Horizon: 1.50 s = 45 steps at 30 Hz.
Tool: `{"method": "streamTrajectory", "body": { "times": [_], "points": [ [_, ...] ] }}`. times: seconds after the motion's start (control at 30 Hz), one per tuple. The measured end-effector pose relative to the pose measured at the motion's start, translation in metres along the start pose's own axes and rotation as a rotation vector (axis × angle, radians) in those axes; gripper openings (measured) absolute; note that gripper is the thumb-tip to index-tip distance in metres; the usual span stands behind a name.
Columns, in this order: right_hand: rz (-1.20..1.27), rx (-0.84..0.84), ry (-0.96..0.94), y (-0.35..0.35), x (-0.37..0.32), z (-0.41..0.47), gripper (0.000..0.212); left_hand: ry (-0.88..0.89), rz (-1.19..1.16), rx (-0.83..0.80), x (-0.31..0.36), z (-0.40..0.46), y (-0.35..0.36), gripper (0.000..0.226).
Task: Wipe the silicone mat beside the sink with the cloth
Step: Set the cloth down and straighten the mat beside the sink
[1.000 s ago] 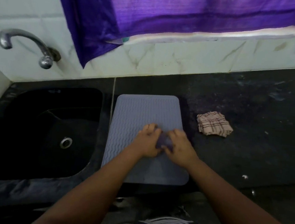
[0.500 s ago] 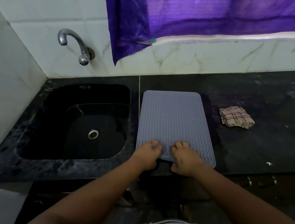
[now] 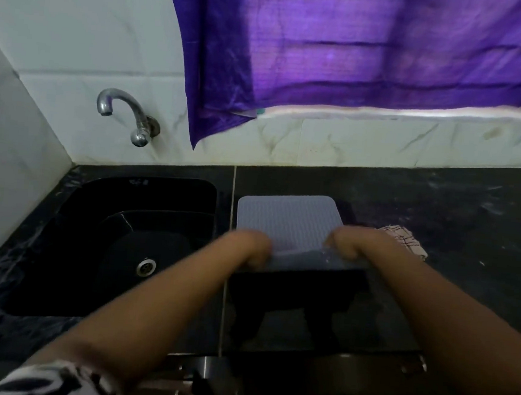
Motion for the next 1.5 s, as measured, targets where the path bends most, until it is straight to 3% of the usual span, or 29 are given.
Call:
{"method": "streamTrajectory", "body": {
  "times": [0.1, 0.17, 0.3, 0.43, 0.5, 0.57, 0.67, 0.8, 0.83, 0.93, 1.0, 1.07, 1.13, 1.2, 1.5],
  "points": [
    [-0.094, -0.029, -0.021, -0.062, 0.018, 0.023, 0.036, -0.036, 0.037, -0.062, -0.034, 0.03, -0.063, 0.035],
    [-0.138, 0.05, -0.032, -0.101, 0.032, 0.049, 0.039, -0.09, 0.039, 0.03, -0.055, 0.051, -0.101, 0.04],
    [-0.132, 0.412, 0.041, -0.177, 0.055, 0.084, 0.037, -0.249, 0.049, 0.508, -0.093, 0.079, -0.172, 0.034],
    [0.099, 0.925, 0.108, -0.244, 0.077, 0.09, 0.037, -0.378, 0.12, 0.961, -0.114, 0.078, -0.228, 0.031],
    [0.234, 1.104, 0.157, -0.26, 0.084, 0.084, 0.041, -0.383, 0.17, 1.133, -0.12, 0.071, -0.244, 0.031],
    [0.276, 1.203, 0.187, -0.263, 0.083, 0.073, 0.038, -0.355, 0.199, 1.259, -0.121, 0.065, -0.247, 0.03],
    [0.309, 1.226, 0.192, -0.236, 0.074, 0.054, 0.022, -0.287, 0.219, 1.324, -0.115, 0.055, -0.225, 0.029],
    [0.377, 1.076, 0.214, -0.132, 0.063, 0.035, 0.034, -0.136, 0.227, 1.297, -0.083, 0.041, -0.143, 0.019],
    [0.442, 0.995, 0.251, -0.098, 0.057, 0.031, 0.036, -0.118, 0.135, 1.254, -0.073, 0.038, -0.114, 0.018],
    [0.432, 0.682, 0.39, 0.011, 0.041, 0.03, 0.036, -0.194, -0.19, 0.863, -0.038, 0.031, -0.017, 0.034],
    [0.278, 0.48, 0.301, 0.077, 0.025, 0.022, 0.037, -0.133, -0.161, 0.62, -0.012, 0.024, 0.048, 0.032],
    [0.299, 0.447, 0.227, 0.129, 0.006, 0.006, 0.041, -0.044, -0.128, 0.439, 0.006, 0.011, 0.096, 0.025],
    [0.292, 0.471, 0.163, 0.157, 0.003, -0.001, 0.052, 0.001, -0.132, 0.409, 0.008, 0.009, 0.127, 0.013],
    [0.246, 0.527, 0.15, 0.161, 0.003, -0.005, 0.057, -0.009, -0.174, 0.441, 0.002, 0.019, 0.153, 0.02],
    [0.088, 0.45, 0.178, 0.183, -0.004, -0.013, 0.06, -0.028, -0.065, 0.438, 0.012, -0.006, 0.144, 0.031]
  ]
}}
Point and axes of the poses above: each hand's wrist, its own z-axis towards the middle knuckle, its own y-axis out of the palm, x = y × z, the point moved 2 cm from there along z, towards the middle knuckle, and after that the axes turned 13 degrees about x, right-handed, at the moved point
